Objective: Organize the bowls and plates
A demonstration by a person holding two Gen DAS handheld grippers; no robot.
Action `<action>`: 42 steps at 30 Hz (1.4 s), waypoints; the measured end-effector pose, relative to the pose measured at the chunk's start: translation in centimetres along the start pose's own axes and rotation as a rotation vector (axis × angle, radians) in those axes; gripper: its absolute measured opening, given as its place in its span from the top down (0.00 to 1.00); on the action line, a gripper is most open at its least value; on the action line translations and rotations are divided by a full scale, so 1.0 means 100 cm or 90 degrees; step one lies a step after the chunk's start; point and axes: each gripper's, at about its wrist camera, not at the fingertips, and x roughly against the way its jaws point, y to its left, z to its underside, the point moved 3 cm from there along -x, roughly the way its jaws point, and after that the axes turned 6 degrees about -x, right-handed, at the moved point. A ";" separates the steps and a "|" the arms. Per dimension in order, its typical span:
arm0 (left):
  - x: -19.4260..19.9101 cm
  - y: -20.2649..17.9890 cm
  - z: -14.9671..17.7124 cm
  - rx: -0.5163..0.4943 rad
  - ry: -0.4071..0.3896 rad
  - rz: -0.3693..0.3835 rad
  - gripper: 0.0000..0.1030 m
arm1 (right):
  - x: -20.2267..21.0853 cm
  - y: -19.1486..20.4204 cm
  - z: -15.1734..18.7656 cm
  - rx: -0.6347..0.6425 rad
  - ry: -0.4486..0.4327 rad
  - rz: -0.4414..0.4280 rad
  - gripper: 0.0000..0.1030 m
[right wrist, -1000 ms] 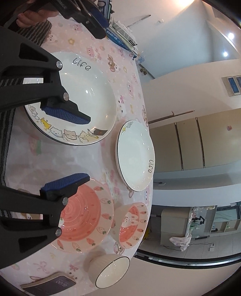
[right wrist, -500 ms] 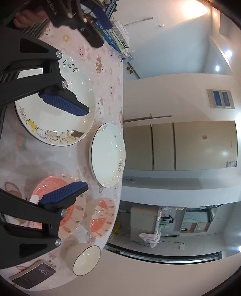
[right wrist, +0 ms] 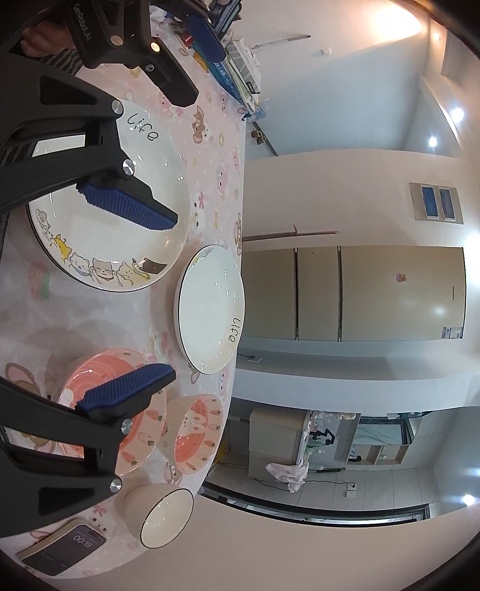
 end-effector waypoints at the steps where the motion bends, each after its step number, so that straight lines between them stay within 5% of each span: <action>1: 0.001 0.000 0.000 0.000 -0.002 -0.001 0.08 | 0.001 0.000 0.000 -0.001 -0.003 0.000 0.28; 5: 0.002 0.000 0.000 -0.002 -0.002 -0.003 0.00 | 0.005 0.001 0.000 0.003 -0.015 0.003 0.26; 22: 0.011 0.012 -0.007 0.017 -0.031 -0.020 0.00 | 0.014 -0.002 -0.004 -0.006 -0.047 0.010 0.06; 33: 0.042 0.010 -0.018 -0.003 -0.122 -0.074 0.00 | 0.025 -0.009 -0.010 -0.039 -0.088 -0.008 0.02; 42: 0.070 0.008 -0.039 0.058 -0.133 -0.033 0.00 | 0.059 -0.007 -0.032 -0.024 -0.172 0.009 0.01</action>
